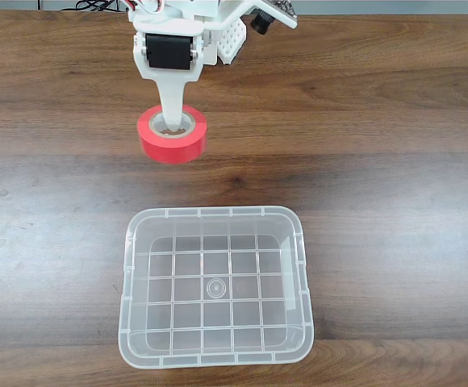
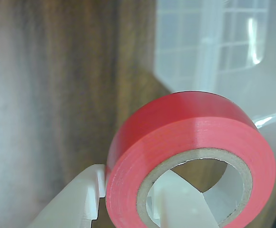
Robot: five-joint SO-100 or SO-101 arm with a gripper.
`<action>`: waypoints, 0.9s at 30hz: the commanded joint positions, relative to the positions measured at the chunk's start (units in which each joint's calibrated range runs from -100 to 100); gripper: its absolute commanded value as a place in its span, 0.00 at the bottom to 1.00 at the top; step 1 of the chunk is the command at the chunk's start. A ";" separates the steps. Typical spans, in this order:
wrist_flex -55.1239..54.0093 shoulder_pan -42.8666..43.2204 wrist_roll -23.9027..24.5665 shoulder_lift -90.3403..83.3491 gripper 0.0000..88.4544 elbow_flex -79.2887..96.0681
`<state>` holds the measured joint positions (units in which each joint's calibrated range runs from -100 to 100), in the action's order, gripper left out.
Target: Grab the tape and place it in the box.
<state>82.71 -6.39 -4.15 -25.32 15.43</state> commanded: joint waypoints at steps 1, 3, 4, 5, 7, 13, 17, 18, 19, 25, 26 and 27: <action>1.88 2.95 2.57 10.52 0.08 -23.54; 1.88 4.05 3.09 15.75 0.08 -29.23; 1.71 4.56 3.36 18.16 0.08 -31.86; 1.53 5.07 3.57 20.90 0.08 -34.49; 1.28 6.02 4.04 25.97 0.08 -39.31; 1.19 8.36 4.78 41.25 0.08 -53.58; 1.19 8.65 4.78 50.59 0.08 -61.99; 1.19 8.65 4.78 52.84 0.08 -64.10; 1.19 8.65 4.73 54.77 0.08 -65.85; 1.36 8.65 4.41 61.85 0.09 -72.07; 1.45 8.65 4.36 62.41 0.09 -72.16; 1.62 8.65 4.36 62.98 0.09 -72.16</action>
<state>84.32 2.18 0.23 38.22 -49.19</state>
